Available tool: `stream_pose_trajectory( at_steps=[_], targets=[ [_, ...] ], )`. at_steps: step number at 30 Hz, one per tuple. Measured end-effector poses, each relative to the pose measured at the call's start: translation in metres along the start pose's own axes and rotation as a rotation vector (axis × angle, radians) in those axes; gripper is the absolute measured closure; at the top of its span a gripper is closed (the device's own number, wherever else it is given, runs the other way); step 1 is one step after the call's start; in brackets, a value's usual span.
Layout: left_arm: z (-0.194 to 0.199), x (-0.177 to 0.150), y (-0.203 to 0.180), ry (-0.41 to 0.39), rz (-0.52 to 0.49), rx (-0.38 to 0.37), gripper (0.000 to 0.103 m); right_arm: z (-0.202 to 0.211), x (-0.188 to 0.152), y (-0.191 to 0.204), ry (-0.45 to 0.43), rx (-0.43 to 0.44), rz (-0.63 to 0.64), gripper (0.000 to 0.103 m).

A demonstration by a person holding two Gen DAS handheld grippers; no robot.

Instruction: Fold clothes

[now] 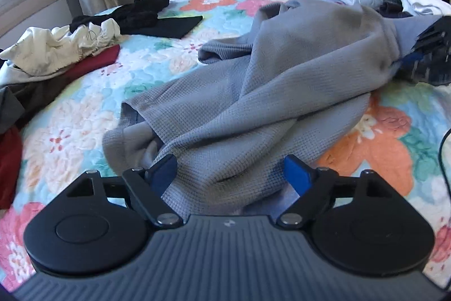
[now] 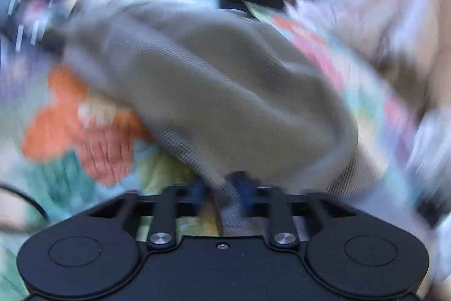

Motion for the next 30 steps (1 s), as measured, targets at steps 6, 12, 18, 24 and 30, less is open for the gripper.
stream_pose_trajectory(
  at_steps=[6, 12, 18, 24, 30],
  targets=[
    [0.007, 0.024, 0.0, -0.013, -0.029, -0.034, 0.092, 0.032, 0.028, -0.042, -0.083, 0.037, -0.144, 0.1],
    [0.058, 0.05, -0.015, -0.116, -0.024, -0.032, 0.094, 0.058, 0.044, -0.046, 0.093, 0.225, -0.134, 0.099],
    [0.089, 0.05, -0.035, -0.207, 0.008, -0.034, 0.094, 0.088, 0.046, -0.058, 0.17, 0.2, -0.189, 0.099],
    [0.106, 0.074, -0.03, -0.234, -0.027, 0.014, 0.094, 0.132, 0.025, -0.053, -0.047, 0.235, -0.47, 0.098],
    [0.121, 0.106, -0.027, -0.226, -0.084, 0.036, 0.094, 0.165, -0.01, -0.012, -0.13, 0.339, -0.631, 0.098]
  ],
)
Point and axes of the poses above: each gripper's, at about its wrist camera, not at the fingertips, and z roughly against the way its jaws point, y to its left, x to its top, the point moved 8 cm from there along -z, roughly the way its jaws point, and after that the axes turned 7 degrees about -x, right-handed, at the moved point
